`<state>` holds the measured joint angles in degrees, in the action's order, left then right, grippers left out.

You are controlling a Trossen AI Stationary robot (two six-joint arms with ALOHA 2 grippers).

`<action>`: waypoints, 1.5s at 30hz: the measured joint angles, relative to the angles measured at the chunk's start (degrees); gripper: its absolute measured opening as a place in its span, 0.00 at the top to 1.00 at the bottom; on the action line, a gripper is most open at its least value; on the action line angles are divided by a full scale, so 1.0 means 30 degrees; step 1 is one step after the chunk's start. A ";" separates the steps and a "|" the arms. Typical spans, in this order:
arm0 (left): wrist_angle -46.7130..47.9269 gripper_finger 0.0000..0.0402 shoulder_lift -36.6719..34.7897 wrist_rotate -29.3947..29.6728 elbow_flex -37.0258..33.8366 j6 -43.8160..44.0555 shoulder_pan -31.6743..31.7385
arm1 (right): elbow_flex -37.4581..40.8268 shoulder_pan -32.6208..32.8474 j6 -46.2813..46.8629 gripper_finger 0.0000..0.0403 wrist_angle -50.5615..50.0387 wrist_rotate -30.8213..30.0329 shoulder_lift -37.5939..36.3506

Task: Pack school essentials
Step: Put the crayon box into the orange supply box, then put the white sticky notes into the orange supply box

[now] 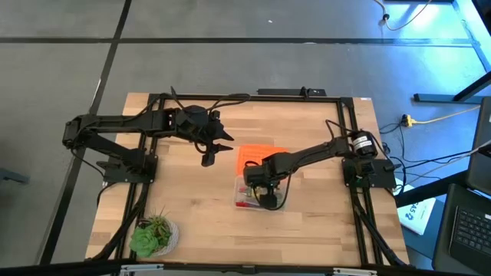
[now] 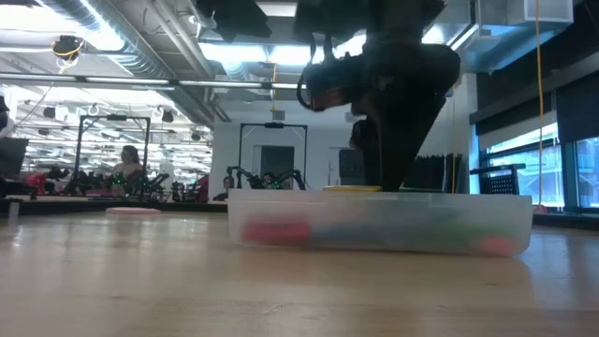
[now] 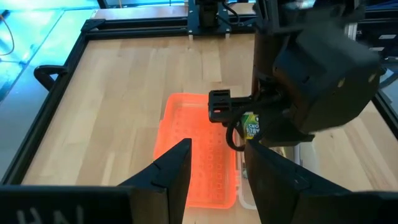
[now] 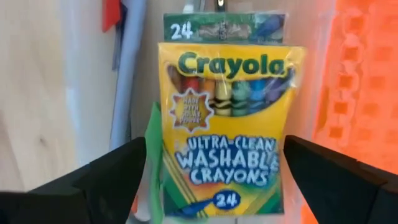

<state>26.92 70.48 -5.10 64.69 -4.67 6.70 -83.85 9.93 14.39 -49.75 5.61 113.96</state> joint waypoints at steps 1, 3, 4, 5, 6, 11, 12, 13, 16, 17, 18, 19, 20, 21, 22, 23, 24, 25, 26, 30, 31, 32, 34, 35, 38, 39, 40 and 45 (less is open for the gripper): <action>0.0000 0.65 0.0000 -0.0007 0.0000 0.0000 0.0000 | 0.0004 0.0000 0.0017 0.06 -0.0014 -0.0011 -0.0176; 0.0000 0.65 0.0000 -0.0007 0.0000 0.0000 0.0000 | -0.0196 0.0000 0.0029 0.06 -0.0209 -0.0159 -0.0560; 0.0000 0.65 0.0000 -0.0007 0.0000 0.0000 0.0000 | -0.0377 0.0000 0.0029 0.06 -0.0450 -0.0448 -0.0735; 0.0000 0.65 0.0000 -0.0007 0.0000 -0.0006 0.0000 | -0.0567 0.0000 0.0022 0.06 -0.0690 -0.0861 -0.0905; 0.0000 0.65 0.0000 -0.0007 0.0000 0.0000 0.0000 | -0.0756 0.0007 0.0009 0.06 -0.0806 -0.1265 -0.1102; -0.0005 0.65 0.0000 -0.0007 -0.0002 0.0000 0.0003 | -0.1672 -0.0494 -0.0377 0.06 -0.0756 -0.1669 -0.2080; 0.0000 0.65 0.0000 -0.0007 -0.0007 0.0000 0.0007 | -0.1850 -0.0622 -0.0535 0.06 -0.0810 -0.1700 -0.2191; -0.0007 0.65 0.0000 -0.0007 -0.0007 0.0000 0.0000 | -0.2011 -0.0737 -0.0825 0.05 -0.0810 -0.1713 -0.2332; -0.0003 0.65 0.0000 -0.0007 -0.0007 -0.0003 0.0007 | -0.2611 -0.1134 -0.1301 0.05 -0.0908 -0.1737 -0.2793; -0.0004 0.65 0.0000 -0.0007 -0.0007 0.0000 0.0003 | -0.2747 -0.1261 -0.1414 0.05 -0.0941 -0.1734 -0.3005; -0.0015 0.65 0.0000 -0.0007 -0.0007 0.0000 0.0007 | -0.2899 -0.1388 -0.1467 0.05 -0.0966 -0.1732 -0.3180; -0.0007 0.65 0.0000 -0.0007 -0.0007 -0.0003 0.0007 | -0.3107 -0.1535 -0.1483 0.05 -0.1021 -0.1812 -0.3295; -0.0016 0.65 0.0000 -0.0007 -0.0007 0.0000 0.0001 | -0.3335 -0.1681 -0.1486 0.05 -0.1066 -0.2014 -0.3442; -0.0021 0.65 0.0000 -0.0006 -0.0007 -0.0001 0.0006 | -0.3591 -0.1811 -0.1486 0.05 -0.1282 -0.2352 -0.3585; -0.0022 0.65 0.0000 0.0008 -0.0007 -0.0008 0.0007 | -0.3864 -0.1939 -0.1488 0.05 -0.1487 -0.2690 -0.3742; -0.0022 0.65 0.0000 0.0183 -0.0007 -0.0047 0.0013 | -0.4106 -0.2058 -0.1501 0.05 -0.1667 -0.2969 -0.3919; 0.0028 0.65 0.0000 0.0625 -0.0007 0.0196 0.0078 | -0.4338 -0.2184 -0.1494 0.05 -0.1956 -0.3188 -0.4036; 0.0144 0.65 -0.0021 0.1198 -0.0007 0.1096 0.0225 | -0.4555 -0.2288 -0.1474 0.05 -0.2207 -0.3378 -0.4179; 0.0447 0.65 -0.0129 0.1865 -0.0007 0.2181 0.0458 | -0.4741 -0.2387 -0.1439 0.05 -0.2561 -0.3573 -0.4299; 0.2930 0.65 -0.0665 0.3628 -0.0029 0.5178 0.1991 | -0.5318 -0.2746 -0.1428 0.05 -0.2951 -0.4555 -0.4710; 0.3634 0.65 -0.0845 0.3883 -0.0029 0.5544 0.2432 | -0.5449 -0.2835 -0.1428 0.05 -0.2958 -0.4812 -0.4791; 0.4104 0.65 -0.1035 0.3947 -0.0029 0.5941 0.2892 | -0.5539 -0.2948 -0.1436 0.05 -0.2943 -0.5007 -0.4836; 0.5441 0.65 -0.1336 0.3994 0.0000 0.6688 0.3950 | -0.5754 -0.3217 -0.1450 0.05 -0.2974 -0.5020 -0.4839; 0.6295 0.65 -0.1428 0.3953 0.0000 0.7124 0.4535 | -0.5818 -0.3343 -0.1422 0.05 -0.2975 -0.5020 -0.4832; 0.9117 0.65 -0.1422 0.3872 0.0000 0.8678 0.6035 | -0.5909 -0.3713 -0.1413 0.05 -0.2869 -0.5027 -0.4832; 1.0320 0.65 -0.1282 0.3856 0.0000 0.9025 0.6517 | -0.5909 -0.3855 -0.1413 0.05 -0.2886 -0.5027 -0.4832; 1.1459 0.65 -0.1085 0.3823 0.0000 0.9336 0.6942 | -0.5909 -0.3995 -0.1413 0.05 -0.2883 -0.5024 -0.4825; 1.4969 0.65 0.0052 0.3933 -0.0102 1.1576 0.8550 | -0.5909 -0.4612 -0.1693 0.05 -0.2798 -0.5027 -0.4825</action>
<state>71.82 70.63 6.70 64.38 30.06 32.35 -101.58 -3.90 9.31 -58.15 -9.47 99.48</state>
